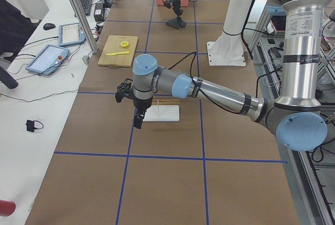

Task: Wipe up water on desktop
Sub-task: 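Lift the cloth and press it down again nearer the table center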

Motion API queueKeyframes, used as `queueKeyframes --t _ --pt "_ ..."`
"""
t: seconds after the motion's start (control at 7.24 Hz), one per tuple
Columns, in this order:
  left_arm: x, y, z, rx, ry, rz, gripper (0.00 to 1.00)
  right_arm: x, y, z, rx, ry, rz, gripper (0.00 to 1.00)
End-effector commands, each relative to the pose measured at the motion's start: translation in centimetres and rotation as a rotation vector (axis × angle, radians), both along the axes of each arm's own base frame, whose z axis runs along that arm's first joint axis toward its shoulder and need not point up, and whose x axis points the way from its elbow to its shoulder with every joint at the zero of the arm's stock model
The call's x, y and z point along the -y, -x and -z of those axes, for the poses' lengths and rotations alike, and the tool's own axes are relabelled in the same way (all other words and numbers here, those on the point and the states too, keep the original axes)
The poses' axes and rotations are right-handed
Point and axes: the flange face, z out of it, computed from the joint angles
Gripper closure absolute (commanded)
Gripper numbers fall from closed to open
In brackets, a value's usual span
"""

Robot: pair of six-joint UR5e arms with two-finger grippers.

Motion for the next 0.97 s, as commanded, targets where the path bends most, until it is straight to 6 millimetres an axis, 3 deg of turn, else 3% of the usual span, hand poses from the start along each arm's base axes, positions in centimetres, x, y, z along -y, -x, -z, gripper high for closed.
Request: queueKeyframes --t 0.0,0.14,0.41,0.83 --pt "0.4 0.1 -0.9 -0.001 0.002 -0.002 0.02 1.8 5.1 3.0 0.004 -0.001 -0.046 1.0" --pt "0.5 0.1 -0.9 -0.002 0.002 -0.001 0.02 6.4 6.3 3.7 -0.003 0.009 -0.1 1.0" --pt "0.6 0.0 -0.6 -0.004 0.0 0.002 0.02 13.2 6.5 2.9 -0.04 0.037 -0.181 1.0" --pt "0.7 0.0 -0.6 -0.005 0.002 0.005 0.02 21.3 3.1 -0.9 -0.111 0.059 -0.273 1.0"
